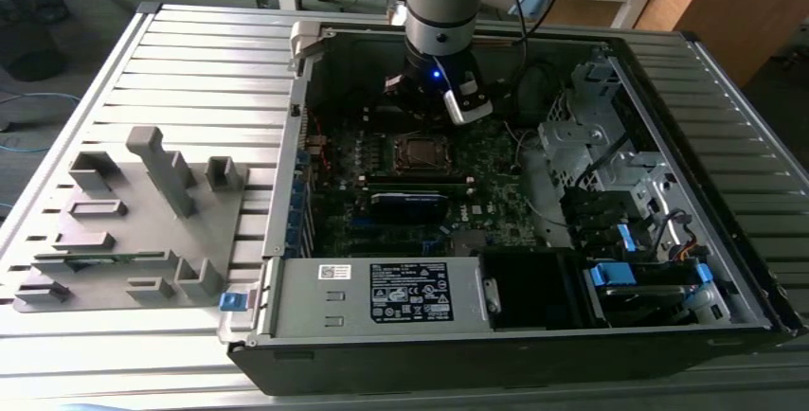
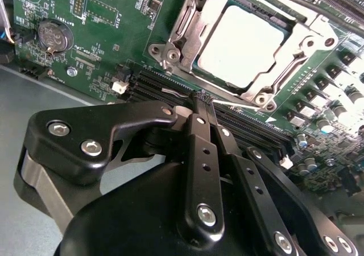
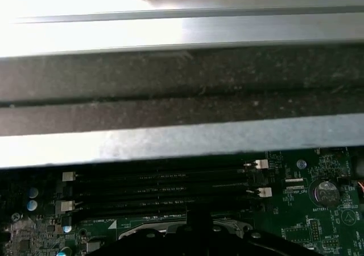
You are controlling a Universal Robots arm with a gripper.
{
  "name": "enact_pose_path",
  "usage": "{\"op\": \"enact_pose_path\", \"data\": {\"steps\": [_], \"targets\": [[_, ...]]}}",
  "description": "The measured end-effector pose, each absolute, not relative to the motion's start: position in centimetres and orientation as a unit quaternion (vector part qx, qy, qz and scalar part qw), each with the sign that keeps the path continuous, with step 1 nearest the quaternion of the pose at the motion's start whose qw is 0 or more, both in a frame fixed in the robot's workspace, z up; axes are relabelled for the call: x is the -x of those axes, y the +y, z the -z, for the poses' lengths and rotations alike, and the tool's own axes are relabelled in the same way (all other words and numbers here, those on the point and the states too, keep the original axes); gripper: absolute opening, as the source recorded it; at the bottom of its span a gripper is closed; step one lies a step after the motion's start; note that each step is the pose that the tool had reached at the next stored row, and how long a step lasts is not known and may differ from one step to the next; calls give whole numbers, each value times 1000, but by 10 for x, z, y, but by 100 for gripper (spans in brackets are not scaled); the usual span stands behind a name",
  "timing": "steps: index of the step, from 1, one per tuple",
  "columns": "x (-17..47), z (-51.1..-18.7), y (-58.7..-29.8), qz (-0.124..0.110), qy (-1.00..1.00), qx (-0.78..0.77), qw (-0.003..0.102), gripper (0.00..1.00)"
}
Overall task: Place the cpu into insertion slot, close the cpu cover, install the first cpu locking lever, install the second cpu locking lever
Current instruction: 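Install the first cpu locking lever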
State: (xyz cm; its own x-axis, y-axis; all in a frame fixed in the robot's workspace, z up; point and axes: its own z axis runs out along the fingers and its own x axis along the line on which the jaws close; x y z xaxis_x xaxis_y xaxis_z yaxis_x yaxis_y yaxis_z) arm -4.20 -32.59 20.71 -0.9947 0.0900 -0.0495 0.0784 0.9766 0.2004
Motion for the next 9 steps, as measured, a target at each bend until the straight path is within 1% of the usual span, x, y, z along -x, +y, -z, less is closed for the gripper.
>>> {"op": "enact_pose_path", "data": {"steps": [9], "targets": [[42,-206,-326,-99,992,-70,32,11]]}}
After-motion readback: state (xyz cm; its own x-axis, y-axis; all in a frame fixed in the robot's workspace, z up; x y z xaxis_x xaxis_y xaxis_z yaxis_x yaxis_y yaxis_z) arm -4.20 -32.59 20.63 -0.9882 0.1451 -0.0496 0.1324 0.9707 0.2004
